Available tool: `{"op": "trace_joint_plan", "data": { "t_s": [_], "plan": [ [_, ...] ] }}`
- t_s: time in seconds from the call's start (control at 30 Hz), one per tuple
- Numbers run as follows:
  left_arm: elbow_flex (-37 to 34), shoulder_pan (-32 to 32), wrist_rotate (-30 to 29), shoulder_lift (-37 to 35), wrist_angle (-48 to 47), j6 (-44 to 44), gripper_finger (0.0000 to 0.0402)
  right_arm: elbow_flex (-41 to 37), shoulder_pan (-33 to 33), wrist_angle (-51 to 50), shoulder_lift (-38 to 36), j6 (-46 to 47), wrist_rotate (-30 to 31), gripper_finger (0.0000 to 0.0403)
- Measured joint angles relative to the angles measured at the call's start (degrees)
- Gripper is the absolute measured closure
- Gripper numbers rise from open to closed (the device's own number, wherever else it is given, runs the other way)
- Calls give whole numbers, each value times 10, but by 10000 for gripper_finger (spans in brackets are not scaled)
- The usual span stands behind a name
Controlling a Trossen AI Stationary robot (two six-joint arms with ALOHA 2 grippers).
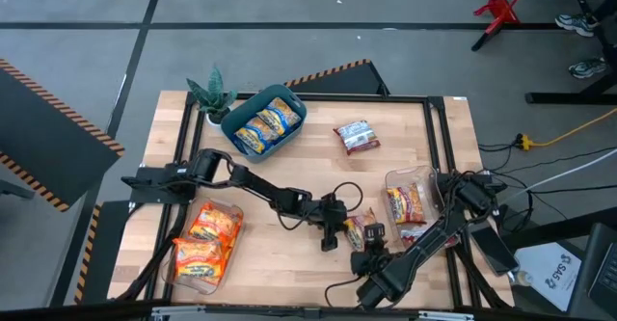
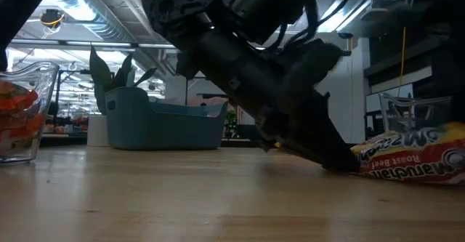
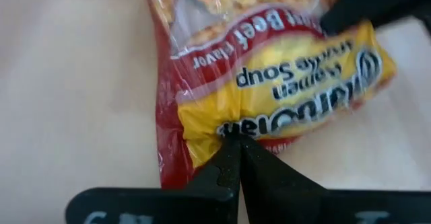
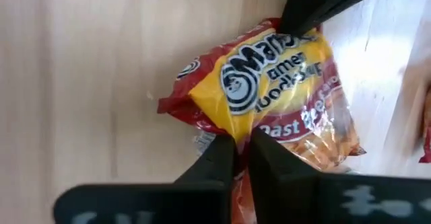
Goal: Sort Maruchan noodles
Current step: Put the red noodle pack into the right transparent bin
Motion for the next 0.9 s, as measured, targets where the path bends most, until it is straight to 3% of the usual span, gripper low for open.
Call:
{"op": "trace_joint_plan", "data": {
  "t_s": [0.17, 0.33, 0.5, 0.73, 0.9],
  "plan": [
    [-3, -4, 43, -47, -65, -9, 401, 51, 0, -61, 0, 13, 28, 400],
    [-1, -6, 36, -132, -147, -10, 401, 97, -1, -130, -8, 48, 74, 402],
    [-1, -21, -9, -206, -218, -4, 401, 132, 0, -241, -13, 129, 122, 403],
    [-1, -59, -88, -272, -255, 14, 401, 135, 0, -237, -57, 169, 174, 403],
    [1, -79, -95, -289, -258, 14, 401, 135, 0, -237, -82, 179, 193, 403]
  ]
}}
